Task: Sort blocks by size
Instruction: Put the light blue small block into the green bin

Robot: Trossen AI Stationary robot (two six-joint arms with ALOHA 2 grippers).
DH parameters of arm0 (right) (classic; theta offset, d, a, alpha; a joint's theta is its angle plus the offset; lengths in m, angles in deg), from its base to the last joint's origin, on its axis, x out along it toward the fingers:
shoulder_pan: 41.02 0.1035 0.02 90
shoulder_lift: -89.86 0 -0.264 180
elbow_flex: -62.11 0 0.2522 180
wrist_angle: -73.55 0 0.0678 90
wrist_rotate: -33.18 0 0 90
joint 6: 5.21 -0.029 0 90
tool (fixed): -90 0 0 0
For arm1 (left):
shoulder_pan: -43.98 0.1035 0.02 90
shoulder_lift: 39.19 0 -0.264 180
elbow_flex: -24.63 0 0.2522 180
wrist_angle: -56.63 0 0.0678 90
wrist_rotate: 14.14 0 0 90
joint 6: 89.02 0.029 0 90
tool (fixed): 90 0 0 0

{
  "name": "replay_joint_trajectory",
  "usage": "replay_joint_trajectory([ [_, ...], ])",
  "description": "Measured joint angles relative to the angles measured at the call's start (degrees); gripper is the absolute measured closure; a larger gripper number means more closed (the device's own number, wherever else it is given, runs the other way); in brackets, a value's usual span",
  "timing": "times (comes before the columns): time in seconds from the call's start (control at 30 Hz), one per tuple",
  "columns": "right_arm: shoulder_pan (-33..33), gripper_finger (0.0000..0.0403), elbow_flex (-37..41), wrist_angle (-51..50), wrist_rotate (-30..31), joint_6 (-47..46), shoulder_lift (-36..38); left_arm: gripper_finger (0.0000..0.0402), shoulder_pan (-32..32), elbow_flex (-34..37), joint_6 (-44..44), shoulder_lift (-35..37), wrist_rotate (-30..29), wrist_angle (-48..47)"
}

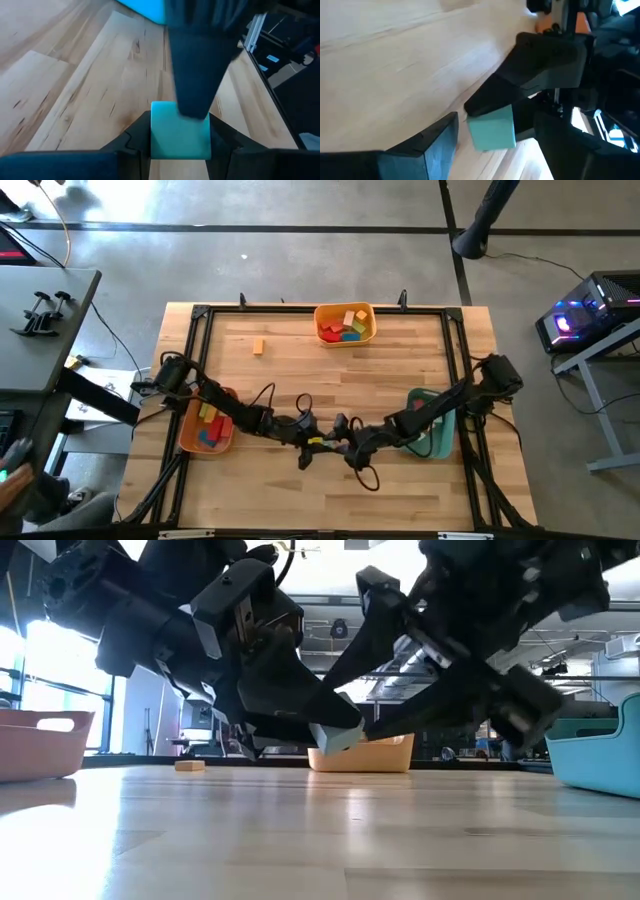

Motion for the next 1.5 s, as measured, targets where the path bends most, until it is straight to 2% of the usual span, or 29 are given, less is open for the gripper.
replay_joint_trajectory([
  [0.23, 0.53, 0.0170, 0.01, 4.06, 2.55, -2.54, -3.70, 0.0294, -0.02, -0.06, 0.20, 0.05, 0.00, 0.37],
  [0.4, 0.49, 0.0221, -0.02, 4.54, 3.09, -5.59, -4.51, 0.0289, -0.04, -0.08, 0.14, 0.05, 0.00, 0.07],
  [0.5, 0.64, 0.0265, -0.04, 4.62, 4.44, -7.73, -4.51, 0.0275, -0.02, -0.07, -0.75, 0.05, 0.61, 0.16],
  [0.67, 1.73, 0.0271, -0.04, 3.01, 7.82, -14.25, -4.26, 0.0230, 0.04, -0.08, -2.17, 0.05, -0.34, 0.35],
  [0.83, 4.62, 0.0272, 0.04, -10.70, 12.39, -23.78, 0.76, 0.0185, 0.04, -0.12, -2.16, 0.12, -0.37, 0.53],
  [0.97, 9.17, 0.0272, 0.09, -29.75, 18.94, -36.33, 8.71, 0.0174, 0.09, -0.12, -0.61, 0.12, -1.88, 0.46],
  [1.03, 11.63, 0.0272, 0.07, -40.07, 20.61, -45.91, 14.07, 0.0173, 0.09, -0.12, 0.08, 0.12, -3.79, 0.46],
  [1.1, 13.55, 0.0272, 0.07, -51.91, 19.09, -58.28, 19.54, 0.0173, 0.11, -0.12, 0.93, 0.12, -5.61, 0.44],
  [1.2, 14.49, 0.0272, 0.07, -69.08, 12.31, -79.08, 27.26, 0.0172, 0.11, -0.12, 2.37, 0.14, -7.98, 0.42],
  [1.3, 14.71, 0.0272, 1.33, -79.07, 5.84, -94.37, 32.50, 0.0172, 0.19, -0.12, 3.20, 0.14, -9.13, 0.44],
  [1.37, 14.42, 0.0272, 3.79, -79.95, 2.35, -98.09, 35.19, 0.0172, 0.42, -0.12, 3.61, 0.14, -9.31, 0.42],
  [1.5, 12.51, 0.0272, 10.47, -75.38, -2.77, -98.85, 37.88, 0.0172, 0.44, -0.12, 3.61, 0.14, -9.35, 0.39],
])
